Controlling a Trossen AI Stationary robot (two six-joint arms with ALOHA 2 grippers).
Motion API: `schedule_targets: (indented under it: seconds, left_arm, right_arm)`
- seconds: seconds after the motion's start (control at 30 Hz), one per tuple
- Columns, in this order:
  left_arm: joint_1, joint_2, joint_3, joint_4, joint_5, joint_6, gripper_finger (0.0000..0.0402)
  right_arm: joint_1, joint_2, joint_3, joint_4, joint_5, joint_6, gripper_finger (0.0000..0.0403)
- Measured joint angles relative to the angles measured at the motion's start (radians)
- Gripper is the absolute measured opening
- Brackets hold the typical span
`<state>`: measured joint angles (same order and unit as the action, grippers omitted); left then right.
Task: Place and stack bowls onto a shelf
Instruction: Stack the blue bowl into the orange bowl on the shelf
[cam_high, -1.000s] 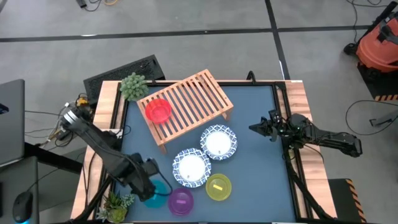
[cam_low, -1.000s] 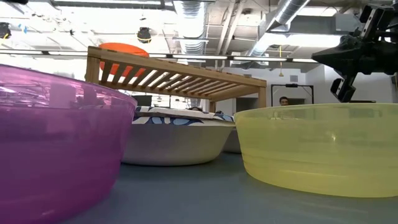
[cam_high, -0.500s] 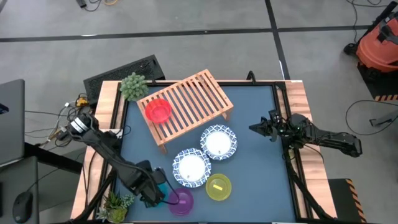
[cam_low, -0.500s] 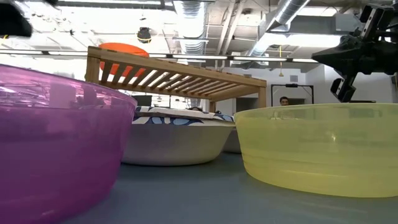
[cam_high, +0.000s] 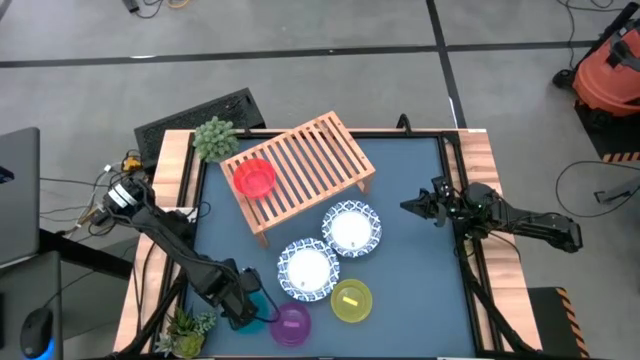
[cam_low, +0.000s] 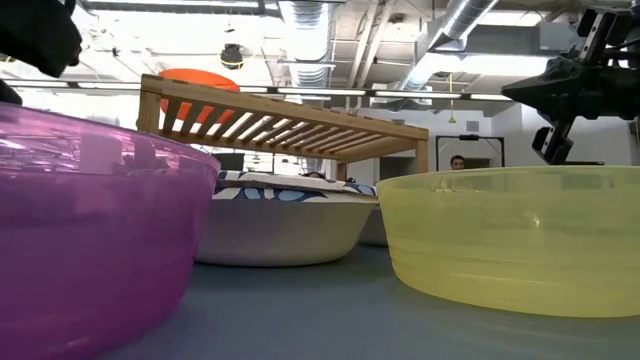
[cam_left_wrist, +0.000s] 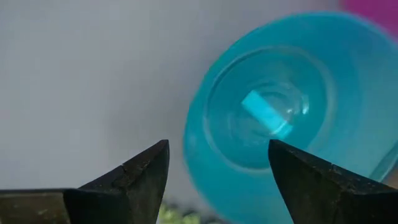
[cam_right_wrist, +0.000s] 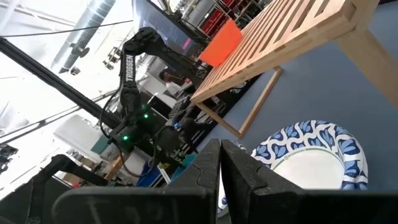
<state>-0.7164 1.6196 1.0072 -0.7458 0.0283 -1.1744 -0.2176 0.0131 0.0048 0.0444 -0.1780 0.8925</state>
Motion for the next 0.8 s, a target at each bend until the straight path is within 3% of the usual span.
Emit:
schedule_targets:
  seconds: [0.17,0.47,0.8]
  left_arm:
    - [0.001,0.0,-0.031,0.019,0.04,-0.063,0.0206]
    - [0.007,0.0,-0.033,-0.008,0.038,-0.102,0.0015]
    - [0.041,-0.018,-0.033,-0.03,0.076,-0.155,0.0]
  right_arm:
    - [0.0,0.0,0.0,0.0,0.0,-0.003,0.0042]
    - [0.0,0.0,0.0,0.0,0.0,-0.011,0.0042]
    - [0.0,0.0,0.0,0.0,0.0,-0.011,0.0042]
